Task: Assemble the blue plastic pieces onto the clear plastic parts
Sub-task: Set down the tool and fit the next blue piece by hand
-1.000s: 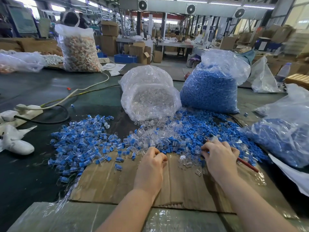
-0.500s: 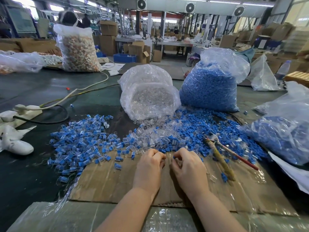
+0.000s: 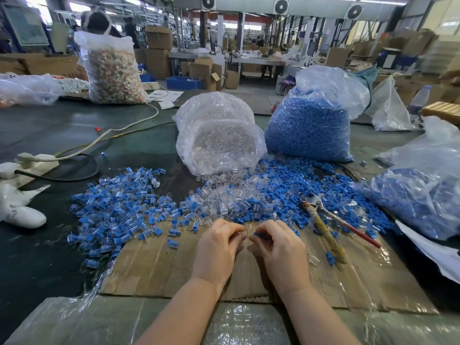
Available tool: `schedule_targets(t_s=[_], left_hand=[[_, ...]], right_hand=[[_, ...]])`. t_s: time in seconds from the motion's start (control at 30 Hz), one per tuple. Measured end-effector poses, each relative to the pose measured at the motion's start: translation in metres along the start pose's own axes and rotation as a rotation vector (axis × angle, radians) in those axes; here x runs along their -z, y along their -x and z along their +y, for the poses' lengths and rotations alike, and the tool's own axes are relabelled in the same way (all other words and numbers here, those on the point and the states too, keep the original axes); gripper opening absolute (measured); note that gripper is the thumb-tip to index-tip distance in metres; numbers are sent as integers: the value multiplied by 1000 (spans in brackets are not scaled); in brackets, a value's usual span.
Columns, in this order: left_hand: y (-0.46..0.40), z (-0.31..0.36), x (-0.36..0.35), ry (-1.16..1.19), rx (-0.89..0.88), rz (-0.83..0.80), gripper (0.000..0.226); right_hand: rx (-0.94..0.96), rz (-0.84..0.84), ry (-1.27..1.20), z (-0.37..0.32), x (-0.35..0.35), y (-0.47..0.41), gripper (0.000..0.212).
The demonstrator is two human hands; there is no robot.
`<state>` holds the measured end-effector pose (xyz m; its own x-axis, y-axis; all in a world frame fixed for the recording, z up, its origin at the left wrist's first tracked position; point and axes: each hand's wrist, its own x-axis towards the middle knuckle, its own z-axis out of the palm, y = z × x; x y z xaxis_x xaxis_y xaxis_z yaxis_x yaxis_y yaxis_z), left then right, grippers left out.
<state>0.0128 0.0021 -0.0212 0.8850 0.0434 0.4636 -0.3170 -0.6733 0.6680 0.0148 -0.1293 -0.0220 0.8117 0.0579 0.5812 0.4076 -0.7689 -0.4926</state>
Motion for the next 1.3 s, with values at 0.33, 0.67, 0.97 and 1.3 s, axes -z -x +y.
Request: schedule_targets(t_s=[0.33,0.67,0.97,1.3], left_hand=[[-2,-6,1,122,156,-68,13],[-3,-5,4,284,236,-122,24],[-2,-5,6,274,206,-184,15],[-3,-4,6,319,258,-173,14]], right_hand=[[-9,-2,-133,-1,2,-1,18],[32,-51,-72,-2,2,2,7],[90,-43,-82,-3,2,2,7],[85,-90,-134,-1,3,-1,16]])
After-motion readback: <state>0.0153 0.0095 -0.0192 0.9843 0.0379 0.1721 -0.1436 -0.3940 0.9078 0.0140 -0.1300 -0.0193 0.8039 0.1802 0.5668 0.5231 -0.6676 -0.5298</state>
